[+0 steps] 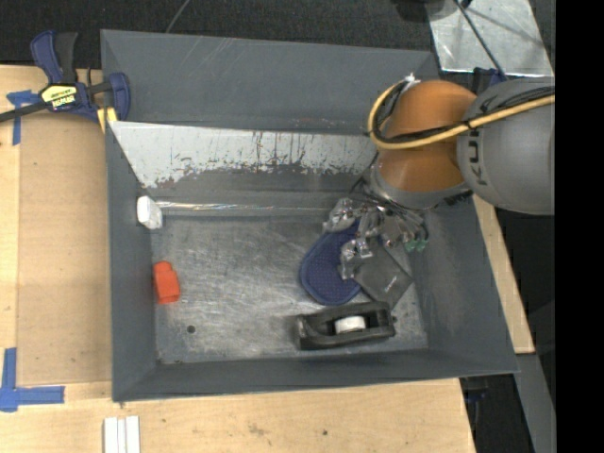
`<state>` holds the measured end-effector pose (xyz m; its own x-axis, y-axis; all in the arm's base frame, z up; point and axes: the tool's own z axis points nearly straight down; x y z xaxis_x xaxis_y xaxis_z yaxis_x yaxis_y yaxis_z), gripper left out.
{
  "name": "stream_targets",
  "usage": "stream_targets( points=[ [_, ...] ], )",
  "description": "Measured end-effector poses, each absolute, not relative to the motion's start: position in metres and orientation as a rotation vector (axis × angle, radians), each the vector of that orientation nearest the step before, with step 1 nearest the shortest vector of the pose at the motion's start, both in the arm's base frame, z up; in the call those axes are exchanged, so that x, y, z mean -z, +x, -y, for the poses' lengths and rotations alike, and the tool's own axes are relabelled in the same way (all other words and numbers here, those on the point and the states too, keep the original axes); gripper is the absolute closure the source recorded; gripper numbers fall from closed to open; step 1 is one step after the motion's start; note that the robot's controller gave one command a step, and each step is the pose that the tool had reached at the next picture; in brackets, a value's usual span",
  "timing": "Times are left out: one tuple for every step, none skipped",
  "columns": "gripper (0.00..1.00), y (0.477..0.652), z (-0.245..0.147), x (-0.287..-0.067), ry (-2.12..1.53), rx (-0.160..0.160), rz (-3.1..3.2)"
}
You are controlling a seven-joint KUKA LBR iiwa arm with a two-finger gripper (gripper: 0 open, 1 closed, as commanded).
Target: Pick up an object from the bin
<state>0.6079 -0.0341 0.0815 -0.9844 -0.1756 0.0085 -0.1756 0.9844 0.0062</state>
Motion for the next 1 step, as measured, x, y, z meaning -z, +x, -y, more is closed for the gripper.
stream_targets(
  points=[
    [1.0,0.6036,0.0337,-0.2348,0.321,-0.004,3.138]
  ],
)
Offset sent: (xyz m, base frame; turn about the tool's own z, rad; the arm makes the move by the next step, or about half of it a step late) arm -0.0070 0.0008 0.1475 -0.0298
